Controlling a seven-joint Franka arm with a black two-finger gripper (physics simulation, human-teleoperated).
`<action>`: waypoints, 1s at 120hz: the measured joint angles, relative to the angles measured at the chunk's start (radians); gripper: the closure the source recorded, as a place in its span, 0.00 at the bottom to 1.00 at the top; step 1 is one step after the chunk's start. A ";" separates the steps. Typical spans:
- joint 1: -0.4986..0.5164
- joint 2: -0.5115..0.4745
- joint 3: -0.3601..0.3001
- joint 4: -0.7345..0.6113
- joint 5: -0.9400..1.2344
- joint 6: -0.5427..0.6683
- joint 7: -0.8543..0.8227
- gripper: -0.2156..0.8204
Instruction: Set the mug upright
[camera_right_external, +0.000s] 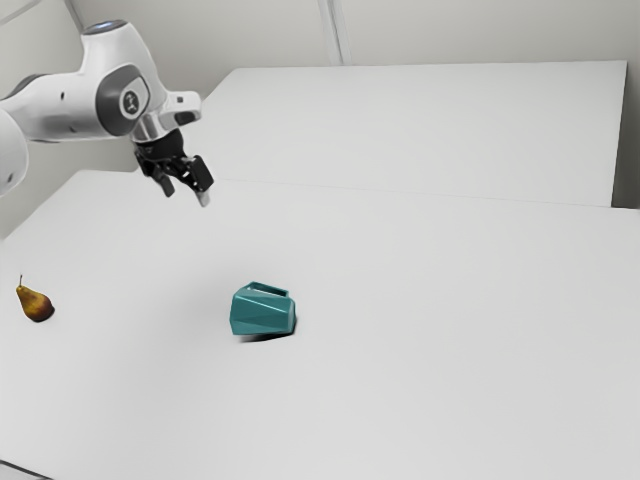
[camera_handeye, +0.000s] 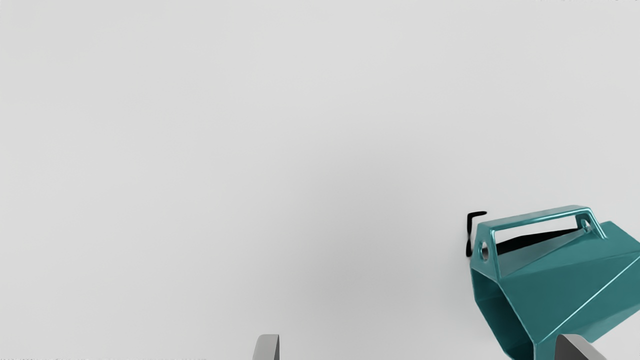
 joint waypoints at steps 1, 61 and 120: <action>0.000 -0.003 0.001 -0.004 -0.001 0.001 0.000 0.21; 0.100 -0.076 0.153 -0.339 -0.560 0.043 0.063 0.21; -0.007 -0.008 0.181 -0.467 -0.877 0.053 0.198 0.21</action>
